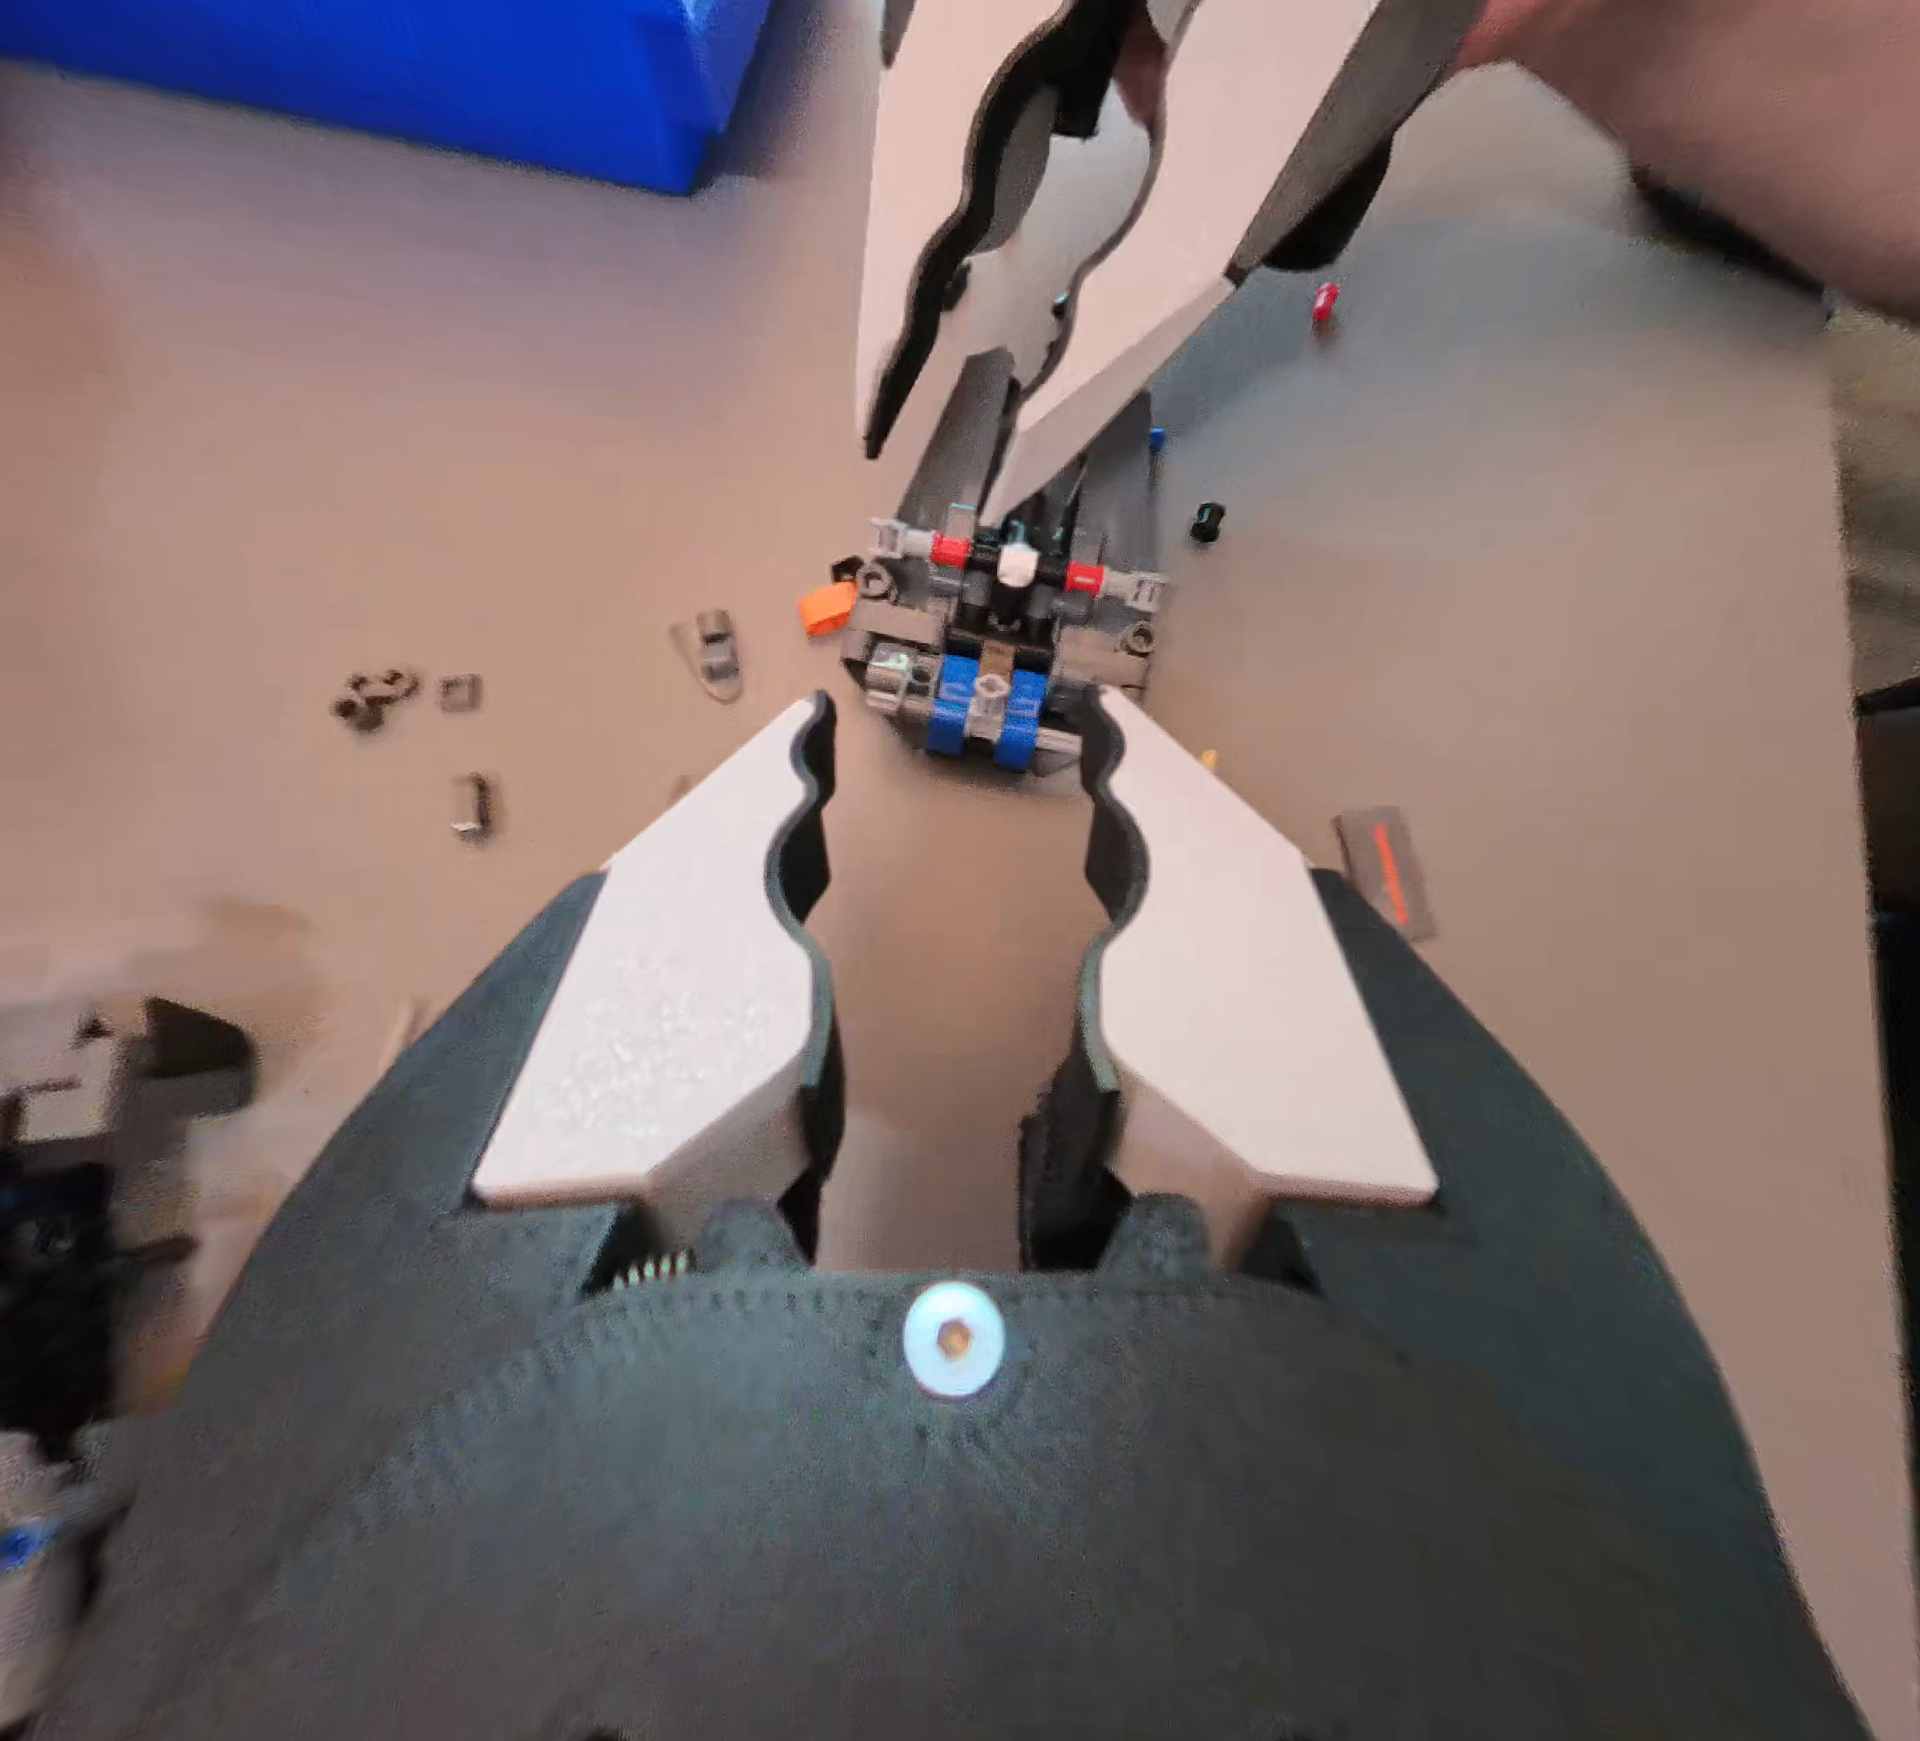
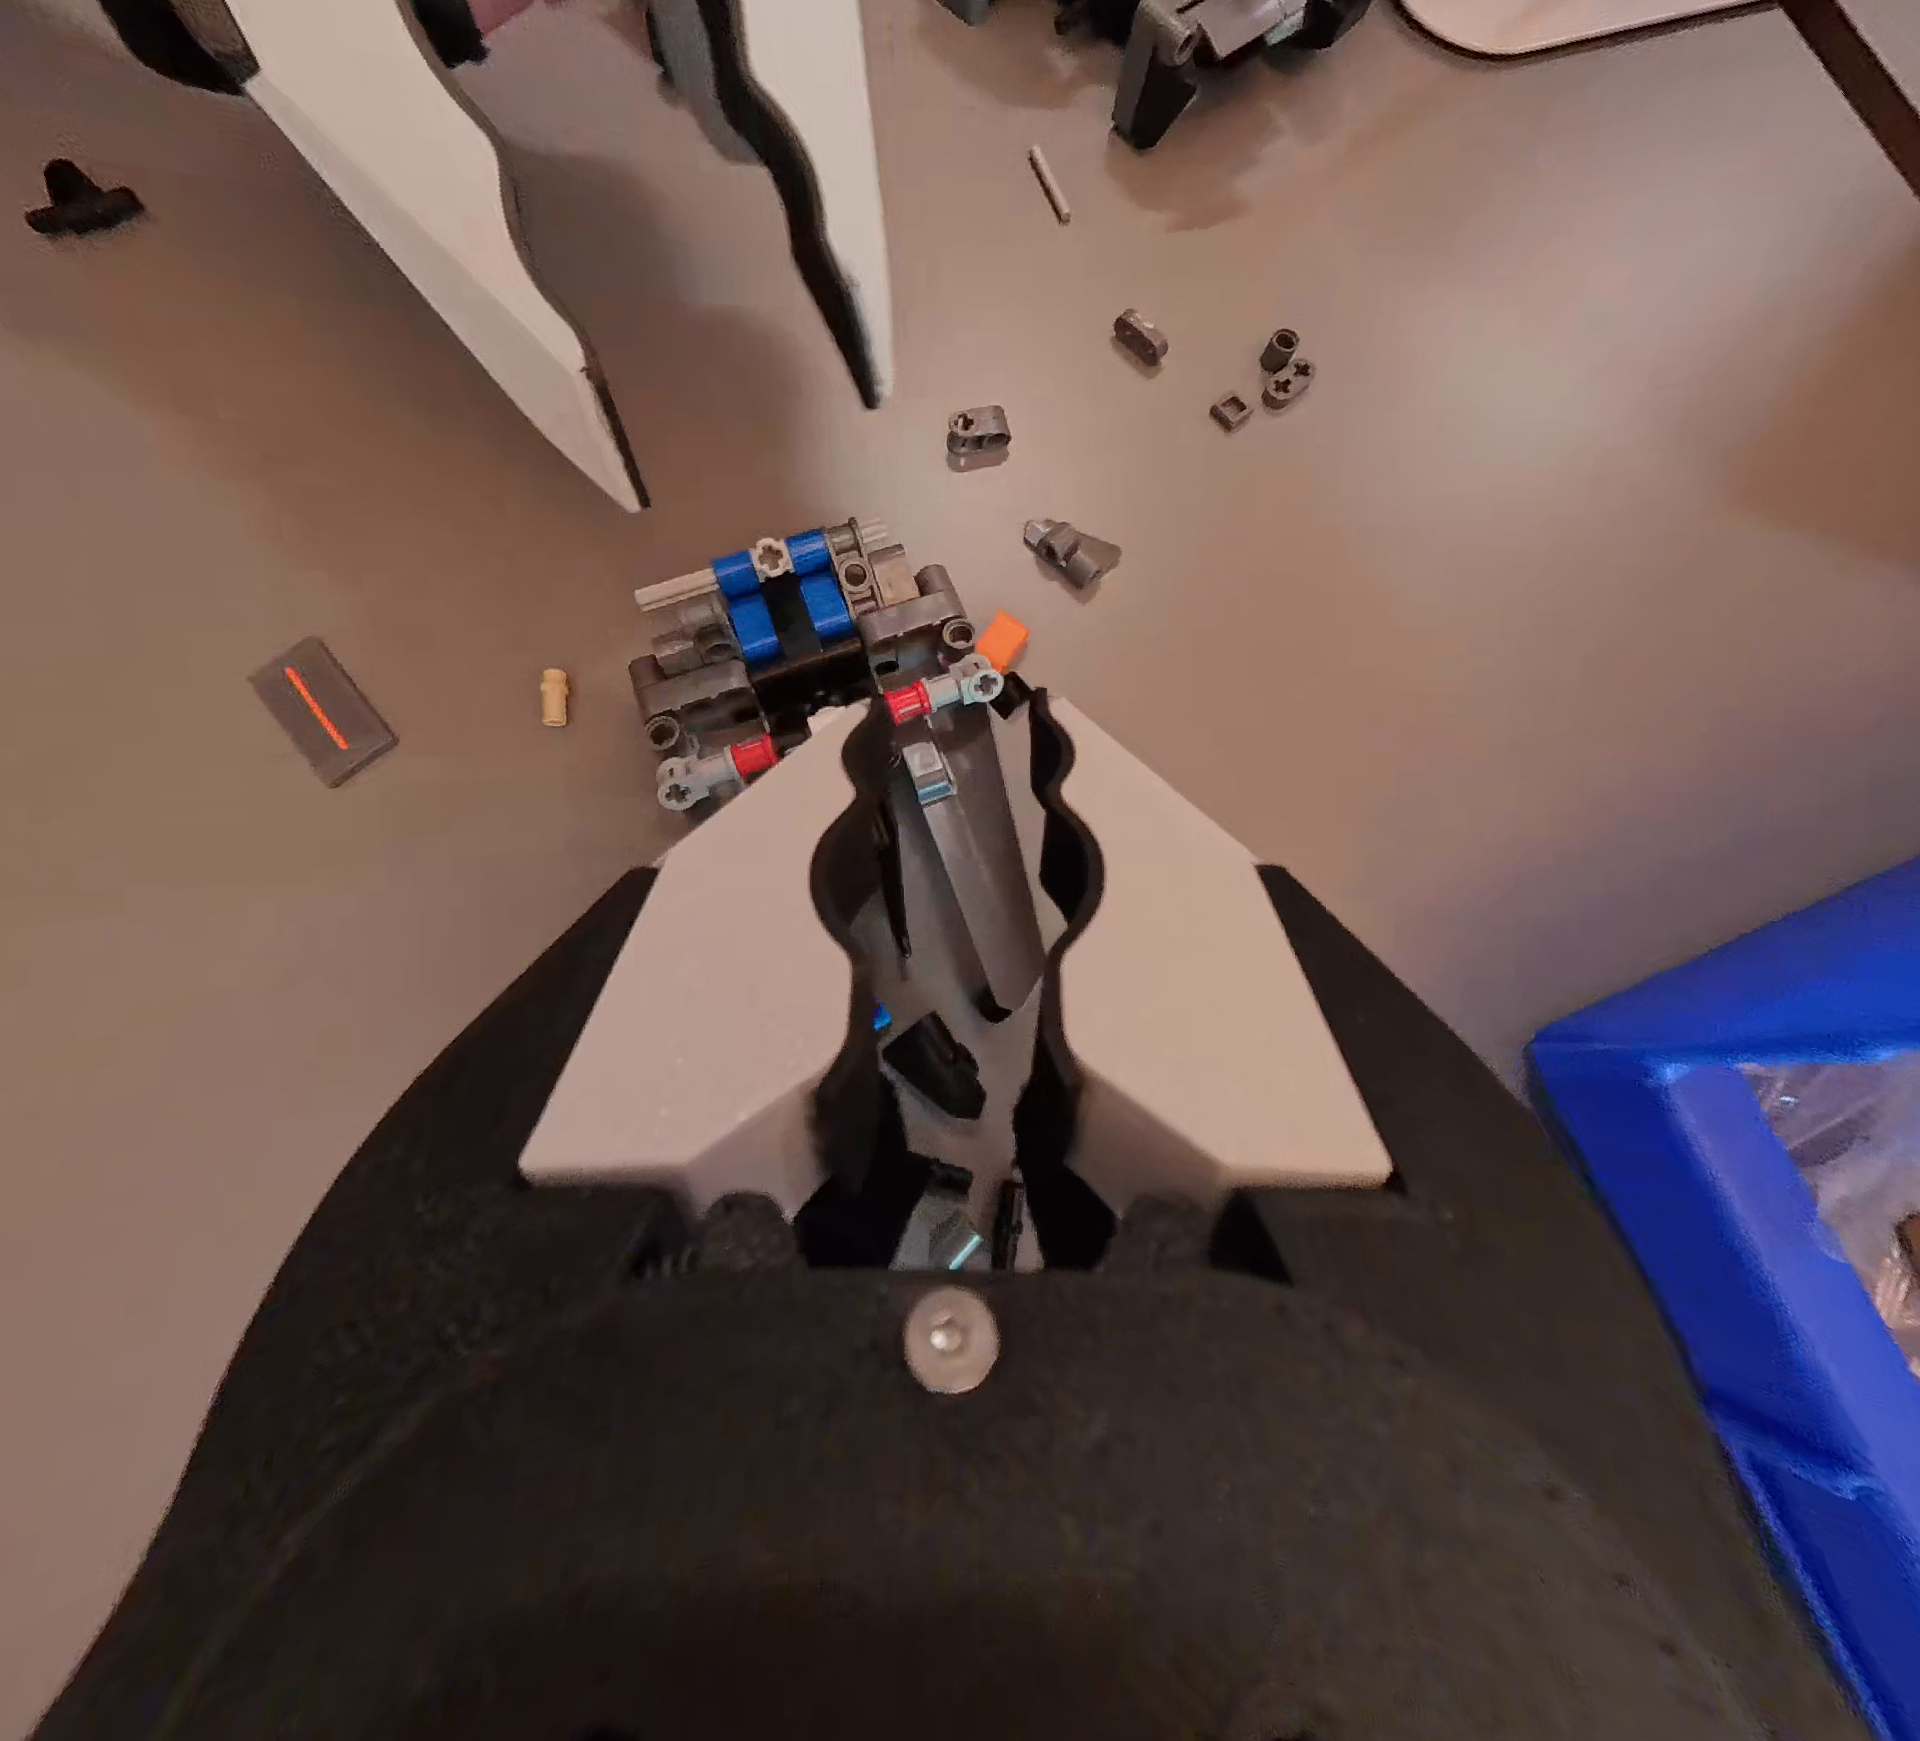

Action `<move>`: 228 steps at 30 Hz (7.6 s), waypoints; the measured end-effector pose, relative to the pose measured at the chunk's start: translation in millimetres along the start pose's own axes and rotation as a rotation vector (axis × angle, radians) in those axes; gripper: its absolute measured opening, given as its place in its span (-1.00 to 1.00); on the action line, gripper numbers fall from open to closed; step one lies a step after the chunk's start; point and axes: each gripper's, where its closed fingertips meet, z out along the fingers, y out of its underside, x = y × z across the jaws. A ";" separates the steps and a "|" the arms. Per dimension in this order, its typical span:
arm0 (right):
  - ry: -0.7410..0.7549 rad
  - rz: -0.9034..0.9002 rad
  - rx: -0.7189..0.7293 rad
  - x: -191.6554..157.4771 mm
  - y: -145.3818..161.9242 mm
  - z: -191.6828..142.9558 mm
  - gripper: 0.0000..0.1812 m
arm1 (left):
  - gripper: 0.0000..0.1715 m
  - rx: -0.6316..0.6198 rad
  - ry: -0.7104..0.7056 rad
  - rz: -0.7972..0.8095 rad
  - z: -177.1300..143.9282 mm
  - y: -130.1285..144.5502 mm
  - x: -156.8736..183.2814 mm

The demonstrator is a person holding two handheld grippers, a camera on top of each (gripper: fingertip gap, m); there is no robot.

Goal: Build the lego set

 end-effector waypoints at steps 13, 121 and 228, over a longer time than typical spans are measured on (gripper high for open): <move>0.057 -0.005 -0.038 -8.6 -2.9 11.5 -0.92 | -0.60 -0.083 -0.131 -0.174 11.9 11.3 -2.1; -0.107 0.068 0.093 -40.5 -26.8 44.7 -1.00 | -0.64 -0.132 0.209 0.529 3.6 31.8 -3.3; -0.291 0.063 0.103 -63.2 -19.7 35.4 -1.00 | -0.27 -0.155 0.228 0.372 14.8 48.6 6.0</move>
